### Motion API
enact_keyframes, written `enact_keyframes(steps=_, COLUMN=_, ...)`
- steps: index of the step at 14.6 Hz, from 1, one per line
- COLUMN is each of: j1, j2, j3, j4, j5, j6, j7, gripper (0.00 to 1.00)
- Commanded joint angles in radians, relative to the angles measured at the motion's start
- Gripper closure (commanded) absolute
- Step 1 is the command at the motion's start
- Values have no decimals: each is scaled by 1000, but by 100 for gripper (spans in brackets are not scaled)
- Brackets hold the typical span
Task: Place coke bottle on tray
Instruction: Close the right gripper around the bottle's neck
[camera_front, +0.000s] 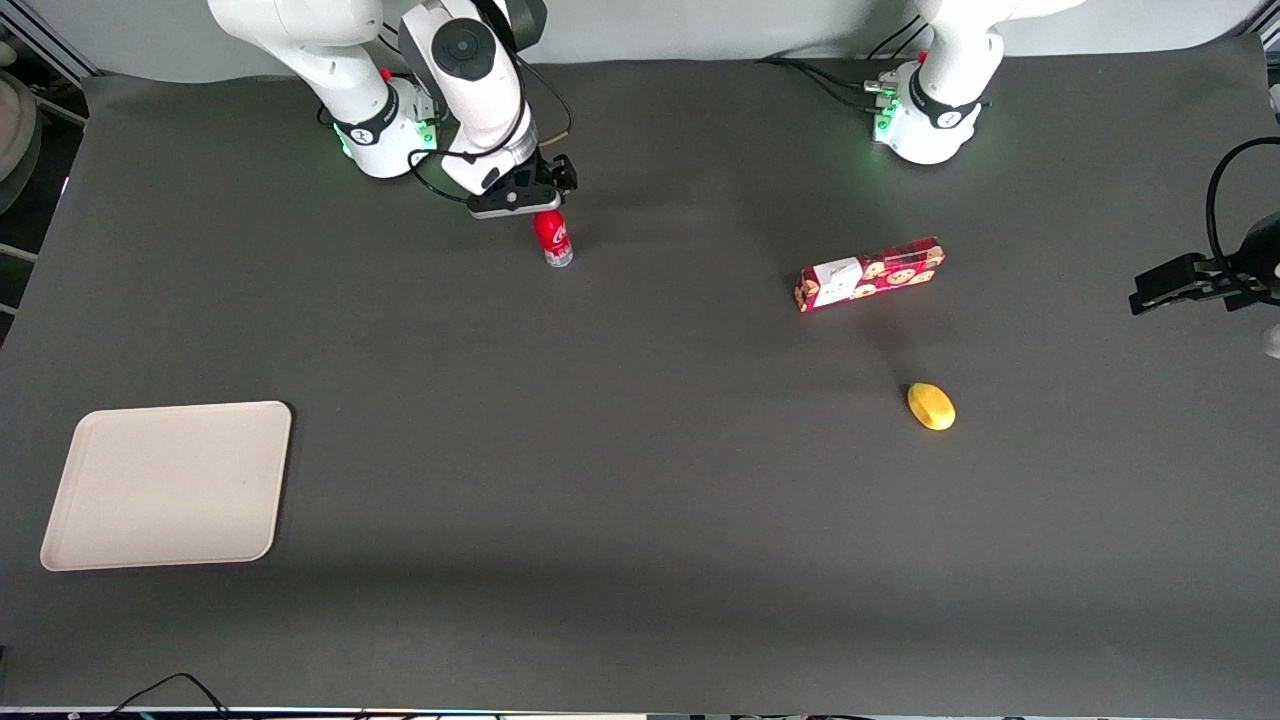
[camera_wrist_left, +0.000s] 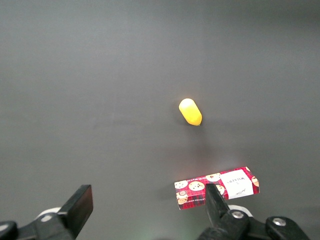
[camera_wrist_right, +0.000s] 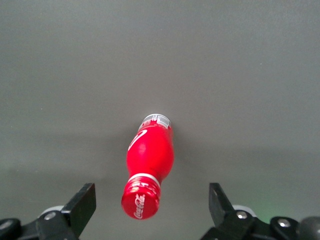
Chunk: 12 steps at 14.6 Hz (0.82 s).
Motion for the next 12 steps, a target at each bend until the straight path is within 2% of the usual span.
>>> enact_keyframes(steps=1, j1=-5, j2=25, j3=15, j4=-3, j5=21, j6=20, j7=60, gripper=0)
enact_keyframes(steps=5, j1=-5, j2=47, j3=17, j4=-3, j5=21, j6=48, j7=75, gripper=2)
enact_keyframes(steps=9, j1=-7, j2=68, j3=17, j4=-2, j5=21, j6=71, j7=76, gripper=20)
enact_keyframes(steps=12, j1=-7, j2=73, j3=18, j4=-3, j5=21, j6=74, j7=76, gripper=44)
